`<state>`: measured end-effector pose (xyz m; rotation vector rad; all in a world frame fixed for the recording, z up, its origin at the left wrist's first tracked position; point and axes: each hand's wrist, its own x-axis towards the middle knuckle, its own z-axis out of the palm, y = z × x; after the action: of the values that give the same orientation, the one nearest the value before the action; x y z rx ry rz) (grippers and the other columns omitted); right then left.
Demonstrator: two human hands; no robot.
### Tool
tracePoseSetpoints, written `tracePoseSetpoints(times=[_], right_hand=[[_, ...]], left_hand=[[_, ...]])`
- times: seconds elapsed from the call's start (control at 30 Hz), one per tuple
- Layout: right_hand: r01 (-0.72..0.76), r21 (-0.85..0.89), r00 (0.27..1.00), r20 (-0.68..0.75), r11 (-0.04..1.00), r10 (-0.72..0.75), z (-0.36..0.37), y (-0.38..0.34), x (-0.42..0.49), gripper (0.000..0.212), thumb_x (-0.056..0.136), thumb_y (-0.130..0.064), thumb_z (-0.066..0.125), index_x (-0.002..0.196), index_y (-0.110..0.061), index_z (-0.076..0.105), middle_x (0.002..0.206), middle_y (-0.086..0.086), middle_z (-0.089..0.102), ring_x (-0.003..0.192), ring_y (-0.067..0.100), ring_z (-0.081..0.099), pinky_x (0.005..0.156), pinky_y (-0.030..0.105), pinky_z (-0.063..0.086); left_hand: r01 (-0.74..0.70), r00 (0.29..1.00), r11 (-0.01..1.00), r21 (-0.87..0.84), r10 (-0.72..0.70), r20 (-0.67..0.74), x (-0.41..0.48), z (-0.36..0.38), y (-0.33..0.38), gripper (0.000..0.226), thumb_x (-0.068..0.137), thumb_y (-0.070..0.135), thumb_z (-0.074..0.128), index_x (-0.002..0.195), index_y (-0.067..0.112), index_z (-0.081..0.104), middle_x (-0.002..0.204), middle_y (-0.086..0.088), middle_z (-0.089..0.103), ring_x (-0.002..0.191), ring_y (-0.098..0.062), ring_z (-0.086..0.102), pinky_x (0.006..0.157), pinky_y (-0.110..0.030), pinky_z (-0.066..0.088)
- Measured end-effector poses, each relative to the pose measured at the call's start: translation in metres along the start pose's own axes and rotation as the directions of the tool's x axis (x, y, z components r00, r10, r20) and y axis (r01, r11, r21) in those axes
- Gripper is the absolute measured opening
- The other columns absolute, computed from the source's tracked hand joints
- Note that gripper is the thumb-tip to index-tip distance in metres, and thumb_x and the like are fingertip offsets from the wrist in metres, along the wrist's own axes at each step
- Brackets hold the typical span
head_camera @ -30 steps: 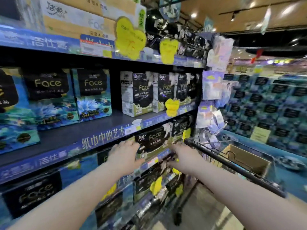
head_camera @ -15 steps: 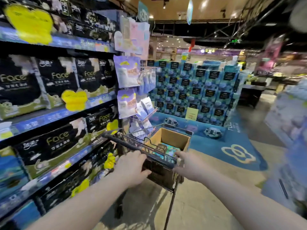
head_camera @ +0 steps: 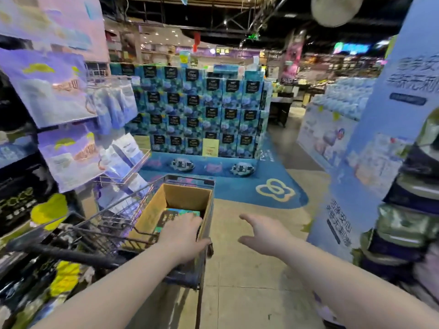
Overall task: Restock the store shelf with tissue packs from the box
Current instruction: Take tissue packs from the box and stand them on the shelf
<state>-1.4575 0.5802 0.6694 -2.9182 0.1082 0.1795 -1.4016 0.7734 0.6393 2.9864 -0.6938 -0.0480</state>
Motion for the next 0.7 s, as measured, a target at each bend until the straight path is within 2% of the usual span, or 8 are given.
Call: tracePoseSetpoints(times=[0.13,0.33,0.57,0.7], right_hand=[[-0.059,-0.022,0.998,-0.005,0.998,0.059,-0.002,0.023,0.043,0.066,0.087,-0.045,0.057,0.145,-0.027,0.031,0.147,0.0,0.043,0.133,0.024,0.042,0.108,0.041,0.038],[-0.099,-0.056,0.992,0.071,0.994,0.103,0.008,0.061,0.103,0.066,0.088,-0.047,0.055,0.145,-0.027,0.029,0.147,0.001,0.042,0.133,0.026,0.041,0.108,0.043,0.036],[-0.004,-0.044,0.987,0.162,0.999,0.011,0.017,0.125,0.196,0.065,0.089,-0.044,0.056,0.145,-0.026,0.03,0.147,0.0,0.042,0.132,0.024,0.043,0.108,0.041,0.037],[0.081,-0.073,0.975,0.211,0.994,-0.064,0.004,0.175,0.252,0.066,0.088,-0.045,0.056,0.145,-0.025,0.03,0.146,0.0,0.044,0.132,0.025,0.043,0.106,0.04,0.039]], left_hand=[[-0.068,0.998,0.998,-0.013,0.068,0.006,0.061,0.005,0.001,0.056,0.085,0.058,0.05,0.128,0.022,0.049,0.129,0.0,0.051,0.122,-0.023,0.049,0.097,-0.039,0.043],[-0.074,0.99,0.996,-0.047,0.079,0.117,0.123,0.034,0.004,0.058,0.087,0.057,0.048,0.132,0.02,0.046,0.133,-0.001,0.049,0.125,-0.022,0.047,0.099,-0.038,0.041],[0.075,0.973,0.995,-0.061,-0.06,0.224,0.205,0.075,0.009,0.058,0.085,0.059,0.05,0.129,0.022,0.046,0.128,-0.001,0.05,0.12,-0.022,0.049,0.094,-0.038,0.043],[0.199,0.947,0.979,-0.047,-0.18,0.267,0.256,0.088,0.025,0.063,0.086,0.06,0.049,0.135,0.02,0.043,0.14,-0.002,0.045,0.127,-0.023,0.046,0.102,-0.038,0.043]])
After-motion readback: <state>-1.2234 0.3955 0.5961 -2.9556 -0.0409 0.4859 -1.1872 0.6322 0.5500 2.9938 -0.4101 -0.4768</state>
